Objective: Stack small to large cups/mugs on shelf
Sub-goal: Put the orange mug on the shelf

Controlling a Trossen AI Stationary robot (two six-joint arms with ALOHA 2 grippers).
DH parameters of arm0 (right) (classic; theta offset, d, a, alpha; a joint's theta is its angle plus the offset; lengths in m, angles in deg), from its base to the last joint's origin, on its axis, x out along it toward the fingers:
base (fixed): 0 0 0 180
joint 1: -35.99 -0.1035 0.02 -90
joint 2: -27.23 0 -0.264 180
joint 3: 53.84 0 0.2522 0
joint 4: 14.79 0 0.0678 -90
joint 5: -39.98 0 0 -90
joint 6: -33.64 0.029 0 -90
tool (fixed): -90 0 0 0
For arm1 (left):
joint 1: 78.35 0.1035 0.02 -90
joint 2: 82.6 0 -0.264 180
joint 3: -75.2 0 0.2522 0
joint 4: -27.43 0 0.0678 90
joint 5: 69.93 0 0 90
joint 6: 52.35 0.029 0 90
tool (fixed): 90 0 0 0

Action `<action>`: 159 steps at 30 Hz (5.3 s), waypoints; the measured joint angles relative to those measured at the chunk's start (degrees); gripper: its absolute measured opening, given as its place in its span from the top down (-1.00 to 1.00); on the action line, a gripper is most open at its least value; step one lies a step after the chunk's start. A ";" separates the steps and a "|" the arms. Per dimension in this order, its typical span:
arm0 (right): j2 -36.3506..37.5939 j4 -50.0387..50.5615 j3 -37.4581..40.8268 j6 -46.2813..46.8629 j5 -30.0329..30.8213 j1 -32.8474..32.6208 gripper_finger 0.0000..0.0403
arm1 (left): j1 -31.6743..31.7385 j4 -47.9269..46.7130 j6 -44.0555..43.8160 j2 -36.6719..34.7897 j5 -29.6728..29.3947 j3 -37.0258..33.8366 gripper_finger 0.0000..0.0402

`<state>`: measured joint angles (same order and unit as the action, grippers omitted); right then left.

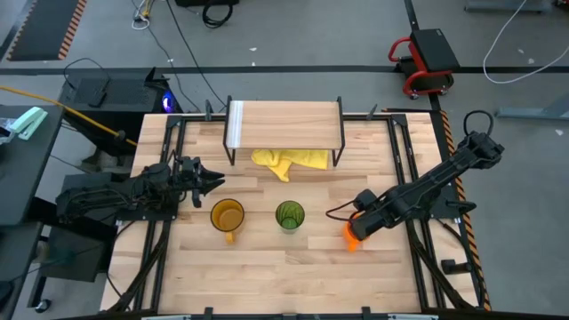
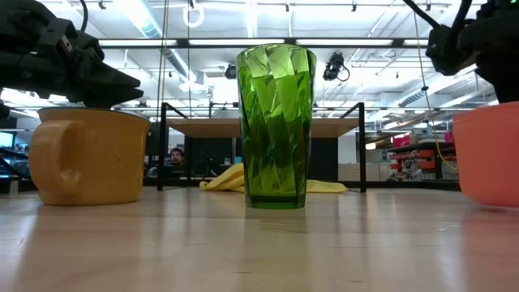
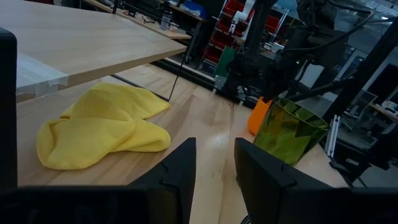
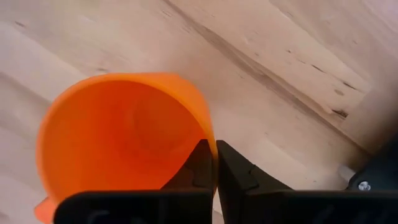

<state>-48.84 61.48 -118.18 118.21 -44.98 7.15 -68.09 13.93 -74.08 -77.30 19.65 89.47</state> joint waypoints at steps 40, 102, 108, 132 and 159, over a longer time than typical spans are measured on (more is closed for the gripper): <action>-0.71 22.35 -37.38 -43.01 8.09 31.64 0.97 | 0.00 0.17 -0.39 0.00 -0.96 -0.04 0.40; -39.41 26.31 -80.64 -90.14 -2.36 64.08 0.92 | 0.02 3.32 6.03 0.00 -9.01 -0.05 0.45; -39.41 26.23 -80.63 -90.14 -2.36 64.08 0.86 | 0.02 3.30 5.95 0.00 -9.03 -0.04 0.43; -39.41 27.06 -80.62 -89.00 0.92 64.35 0.67 | 0.01 2.78 5.86 0.00 -8.94 -0.02 0.43; -30.59 24.15 -80.59 -83.82 6.01 61.19 0.59 | 0.02 2.54 5.86 0.00 -8.96 0.00 0.45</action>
<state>-79.43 85.63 -198.78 34.39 -38.98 68.34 -68.07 16.46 -68.22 -77.30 10.68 89.47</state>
